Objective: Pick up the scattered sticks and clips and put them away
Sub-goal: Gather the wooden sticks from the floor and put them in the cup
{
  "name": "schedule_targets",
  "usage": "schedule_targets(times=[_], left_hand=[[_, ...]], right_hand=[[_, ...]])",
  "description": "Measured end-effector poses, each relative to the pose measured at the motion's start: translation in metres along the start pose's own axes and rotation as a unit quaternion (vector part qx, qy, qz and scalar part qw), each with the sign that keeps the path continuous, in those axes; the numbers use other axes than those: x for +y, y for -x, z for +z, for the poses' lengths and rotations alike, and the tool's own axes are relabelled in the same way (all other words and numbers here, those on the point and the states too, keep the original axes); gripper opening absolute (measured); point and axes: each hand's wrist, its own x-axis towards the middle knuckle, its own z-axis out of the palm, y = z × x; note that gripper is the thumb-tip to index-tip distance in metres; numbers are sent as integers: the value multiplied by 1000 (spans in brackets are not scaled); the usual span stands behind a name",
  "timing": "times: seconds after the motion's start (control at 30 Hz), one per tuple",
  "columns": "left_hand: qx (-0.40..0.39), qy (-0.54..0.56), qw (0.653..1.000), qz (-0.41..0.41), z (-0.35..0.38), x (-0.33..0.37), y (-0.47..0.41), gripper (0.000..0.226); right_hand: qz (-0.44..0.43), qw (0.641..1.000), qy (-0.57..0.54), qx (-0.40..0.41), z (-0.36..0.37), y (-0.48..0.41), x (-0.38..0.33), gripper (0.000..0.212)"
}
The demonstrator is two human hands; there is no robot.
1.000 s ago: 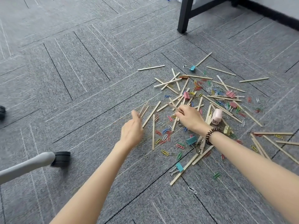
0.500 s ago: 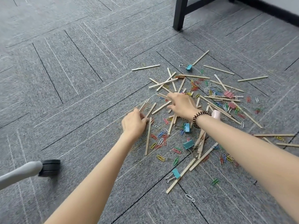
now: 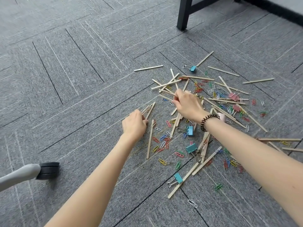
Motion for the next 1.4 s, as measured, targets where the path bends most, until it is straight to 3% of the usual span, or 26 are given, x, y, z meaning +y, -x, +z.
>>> schedule_targets(times=[0.13, 0.23, 0.43, 0.6, 0.73, 0.93, 1.03, 1.2, 1.4], left_hand=[[2, -46, 999, 17, -7, 6, 6, 17], [9, -38, 999, 23, -6, 3, 12, 15], [-65, 49, 996, 37, -3, -5, 32, 12], [-36, -12, 998, 42, 10, 2, 49, 45], [-29, -12, 1000, 2, 16, 7, 49, 39], [-17, -7, 1000, 3, 10, 11, 45, 25], [-8, -14, 1000, 26, 7, 10, 45, 21], [-15, -25, 998, 57, 7, 7, 44, 29], [-64, -24, 994, 85, 7, 4, 42, 26]], right_hand=[[88, 981, -159, -65, -6, 10, 6, 12], [145, 964, -214, -64, -5, 19, 13, 14], [192, 977, -85, -27, -3, 32, 21, 32], [204, 978, -35, -33, 2, 35, 2, 52], [224, 974, 0, -23, 13, 36, -6, 51], [288, 955, -48, -56, 10, 33, -7, 37], [279, 958, -37, -64, 11, 38, -10, 36], [221, 970, 73, -67, 17, 55, -17, 25], [204, 978, -10, -44, 17, 58, -4, 35]])
